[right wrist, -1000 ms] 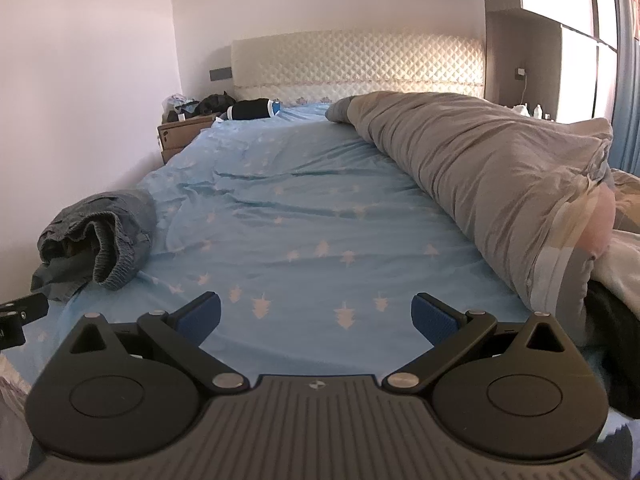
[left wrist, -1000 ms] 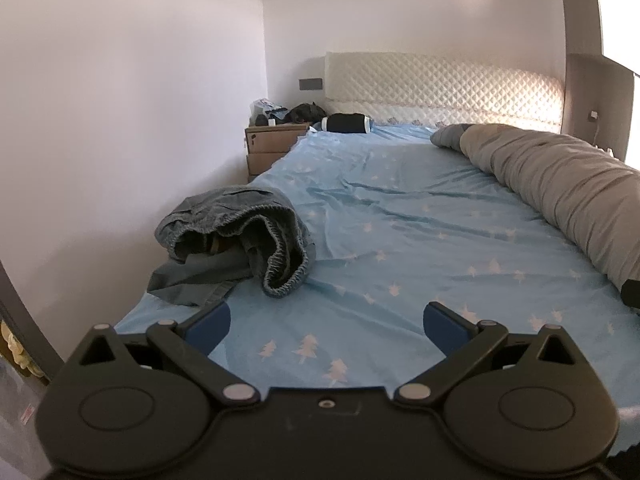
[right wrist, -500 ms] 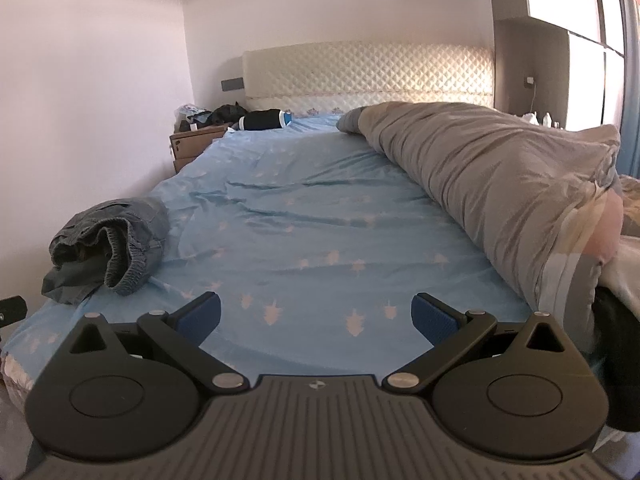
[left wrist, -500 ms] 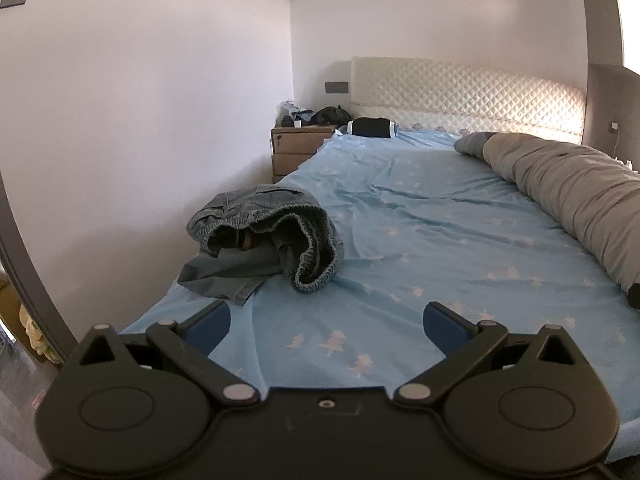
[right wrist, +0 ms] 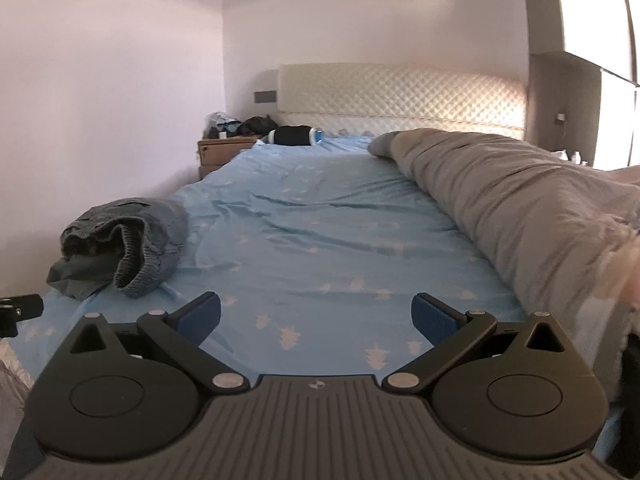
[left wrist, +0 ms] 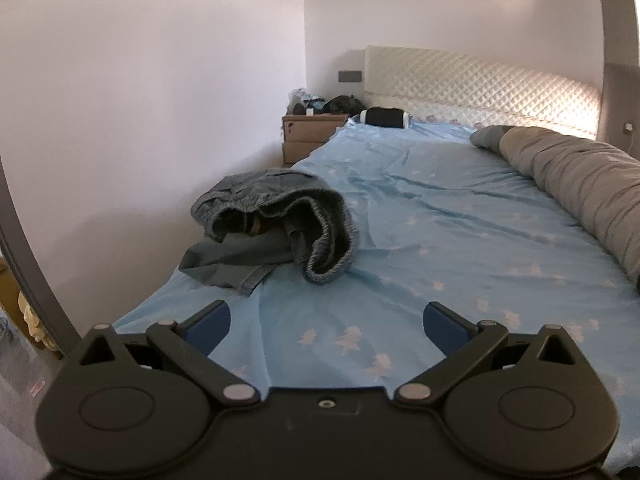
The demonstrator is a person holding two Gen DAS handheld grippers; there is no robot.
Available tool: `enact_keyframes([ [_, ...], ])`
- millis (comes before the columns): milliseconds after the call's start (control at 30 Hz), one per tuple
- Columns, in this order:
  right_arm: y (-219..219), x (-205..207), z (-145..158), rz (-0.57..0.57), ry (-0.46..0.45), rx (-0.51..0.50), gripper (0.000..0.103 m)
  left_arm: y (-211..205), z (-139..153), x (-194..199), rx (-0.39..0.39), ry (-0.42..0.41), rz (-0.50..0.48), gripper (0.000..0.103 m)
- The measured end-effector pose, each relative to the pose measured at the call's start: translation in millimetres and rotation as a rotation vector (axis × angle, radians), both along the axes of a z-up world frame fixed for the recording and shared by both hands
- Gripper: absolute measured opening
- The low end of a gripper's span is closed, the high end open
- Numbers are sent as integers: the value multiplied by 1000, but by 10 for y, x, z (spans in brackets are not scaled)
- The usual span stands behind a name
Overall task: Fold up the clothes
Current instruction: 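Move both open grippers toward the crumpled grey jeans on the bed, then grasp the jeans waistband with the right gripper and lift it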
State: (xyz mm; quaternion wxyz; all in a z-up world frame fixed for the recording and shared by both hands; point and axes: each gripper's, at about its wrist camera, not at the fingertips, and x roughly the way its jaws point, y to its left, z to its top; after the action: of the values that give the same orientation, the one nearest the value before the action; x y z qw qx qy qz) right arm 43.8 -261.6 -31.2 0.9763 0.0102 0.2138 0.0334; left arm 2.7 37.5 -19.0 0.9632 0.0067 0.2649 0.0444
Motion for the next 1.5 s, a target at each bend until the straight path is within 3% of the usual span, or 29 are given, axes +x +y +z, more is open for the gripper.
enact_keyframes([
  [133,114,153,-87,38,15,3,103,145,-51,124,-3,-5,30,103],
  [300,332,403,-191,174,13,58,103,370,-133,233,-10,-13,74,103],
  [667,1367,1311,-371,467,-26,-5,89,1000,-466,688,15,-16,155,103],
  [900,2026,1939,-530,564,-51,-18,86,1397,-755,1054,19,11,187,102],
  [1100,2560,2360,-772,565,-77,-101,79,1566,-926,1128,-10,44,217,102],
  [1133,2605,2404,-819,546,-70,-116,75,1571,-942,1116,-9,48,220,102],
  [1200,2689,2511,-909,498,-50,-144,43,1580,-968,1100,-12,54,226,102],
  [1300,2703,2608,-951,434,-39,-128,19,1585,-973,1059,-23,56,235,102],
  [1500,2352,2360,-571,404,-164,-7,15,1541,-852,955,-39,27,249,102],
])
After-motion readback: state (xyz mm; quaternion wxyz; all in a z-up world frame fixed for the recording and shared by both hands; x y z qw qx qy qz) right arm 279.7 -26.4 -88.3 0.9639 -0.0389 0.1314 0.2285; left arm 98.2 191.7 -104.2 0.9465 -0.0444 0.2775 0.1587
